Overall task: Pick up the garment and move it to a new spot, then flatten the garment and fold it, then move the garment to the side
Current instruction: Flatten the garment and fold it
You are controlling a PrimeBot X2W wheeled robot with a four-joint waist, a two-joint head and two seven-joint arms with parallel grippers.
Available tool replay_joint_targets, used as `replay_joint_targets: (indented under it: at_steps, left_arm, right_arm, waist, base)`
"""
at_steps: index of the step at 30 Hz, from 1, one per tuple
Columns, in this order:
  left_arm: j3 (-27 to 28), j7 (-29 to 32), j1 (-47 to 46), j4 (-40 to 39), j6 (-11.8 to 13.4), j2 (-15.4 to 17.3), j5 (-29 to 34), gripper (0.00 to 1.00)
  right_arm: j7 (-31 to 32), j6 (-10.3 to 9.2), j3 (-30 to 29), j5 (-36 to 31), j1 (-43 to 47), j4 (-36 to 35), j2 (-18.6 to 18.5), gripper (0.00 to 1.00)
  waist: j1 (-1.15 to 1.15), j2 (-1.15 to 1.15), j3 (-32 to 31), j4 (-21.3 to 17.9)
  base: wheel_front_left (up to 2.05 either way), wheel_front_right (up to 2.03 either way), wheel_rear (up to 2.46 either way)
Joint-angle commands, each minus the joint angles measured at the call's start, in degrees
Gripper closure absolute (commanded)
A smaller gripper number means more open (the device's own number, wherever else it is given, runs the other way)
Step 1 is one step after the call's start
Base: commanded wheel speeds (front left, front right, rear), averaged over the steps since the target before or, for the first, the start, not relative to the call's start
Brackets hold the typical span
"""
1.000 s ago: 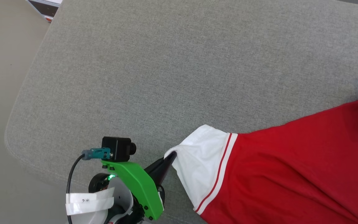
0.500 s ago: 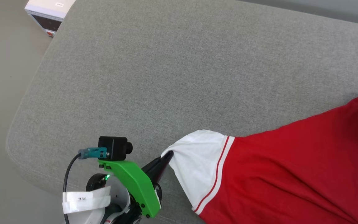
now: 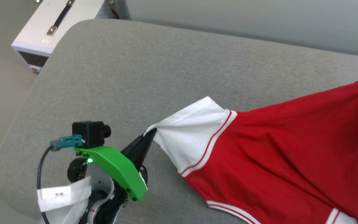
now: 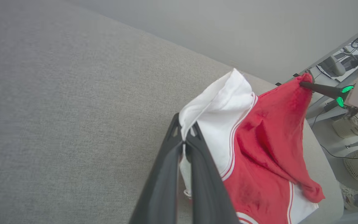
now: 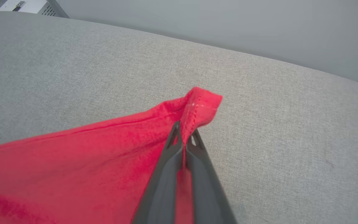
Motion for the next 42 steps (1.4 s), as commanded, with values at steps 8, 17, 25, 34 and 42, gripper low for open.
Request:
replay_joint_targets:
  at_steps: [8, 17, 25, 34, 42]
  left_arm:
    - [3.2, -1.1, -5.5, -2.6, 1.7, 1.0, 1.8, 1.0]
    - [7.8, -3.2, -9.1, -3.4, 3.6, 1.9, 2.8, 1.0]
    - [10.4, -6.2, -12.1, -4.5, 5.1, 2.6, 5.7, 1.0]
    - [12.1, -7.4, -19.9, -5.1, 4.5, 3.8, 8.0, 1.0]
    - [13.3, -7.0, -27.9, -3.6, 2.7, 6.5, 10.2, 1.0]
  right_arm:
    - [-3.7, -0.02, -0.8, 1.5, 2.7, -5.6, -1.3, 1.0]
    - [-4.1, -0.02, -3.3, 1.6, 5.6, -14.0, -0.5, 1.0]
    - [-4.0, -0.02, -6.6, 0.5, 8.5, -21.3, 1.5, 1.0]
    - [-4.8, -0.02, -10.2, -0.8, 9.8, -27.2, 3.2, 1.0]
    - [-7.3, -0.02, -11.0, -2.2, 7.3, -29.3, 4.5, 1.0]
  waist:
    - [0.0, 0.0, -7.3, -7.2]
    - [0.0, 0.0, -11.0, -11.3]
    - [0.0, 0.0, -13.1, -14.0]
    - [0.0, 0.0, -12.9, -15.3]
    - [0.0, 0.0, -9.0, -16.0]
  base:
    - [0.0, 0.0, 0.0]
    - [0.0, 0.0, 0.0]
    - [0.0, 0.0, 0.0]
    - [0.0, 0.0, 0.0]
    - [0.0, 0.0, 0.0]
